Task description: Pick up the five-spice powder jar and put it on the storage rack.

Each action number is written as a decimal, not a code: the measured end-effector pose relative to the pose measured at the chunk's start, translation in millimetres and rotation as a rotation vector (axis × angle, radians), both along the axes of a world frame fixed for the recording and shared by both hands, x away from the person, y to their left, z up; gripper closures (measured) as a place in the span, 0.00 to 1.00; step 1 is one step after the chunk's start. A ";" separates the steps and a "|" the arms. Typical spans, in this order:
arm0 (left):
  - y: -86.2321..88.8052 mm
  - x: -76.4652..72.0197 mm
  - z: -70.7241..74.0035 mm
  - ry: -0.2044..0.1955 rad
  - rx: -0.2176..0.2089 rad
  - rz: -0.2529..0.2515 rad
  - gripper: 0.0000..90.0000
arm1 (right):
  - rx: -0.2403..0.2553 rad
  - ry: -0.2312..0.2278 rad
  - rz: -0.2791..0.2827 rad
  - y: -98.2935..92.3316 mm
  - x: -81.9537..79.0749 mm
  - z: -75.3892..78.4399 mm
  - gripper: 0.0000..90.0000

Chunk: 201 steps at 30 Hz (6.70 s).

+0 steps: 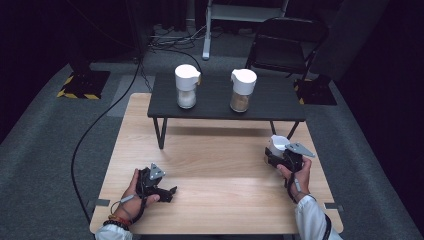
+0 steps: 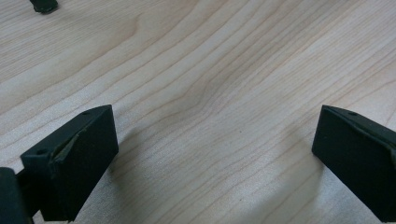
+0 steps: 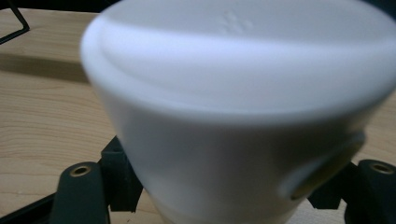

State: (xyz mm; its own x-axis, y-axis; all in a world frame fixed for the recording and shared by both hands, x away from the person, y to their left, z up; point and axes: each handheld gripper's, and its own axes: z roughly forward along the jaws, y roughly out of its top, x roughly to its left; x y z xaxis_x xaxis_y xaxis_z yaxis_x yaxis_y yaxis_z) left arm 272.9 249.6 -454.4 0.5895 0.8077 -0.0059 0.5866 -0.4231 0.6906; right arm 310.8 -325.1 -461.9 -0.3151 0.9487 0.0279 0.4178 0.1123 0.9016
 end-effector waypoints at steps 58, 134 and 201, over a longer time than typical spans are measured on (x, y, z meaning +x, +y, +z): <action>0.3 0.4 0.0 0.000 0.000 -0.002 0.00 | -0.037 -0.096 0.119 -0.9 -56.9 75.4 0.33; 0.3 0.4 0.0 0.000 0.000 -0.002 0.00 | -0.040 -0.202 0.062 16.6 -24.3 208.3 0.33; 0.5 0.7 0.0 0.000 0.000 -0.005 0.00 | -0.013 -0.184 -0.023 45.0 53.5 187.5 0.33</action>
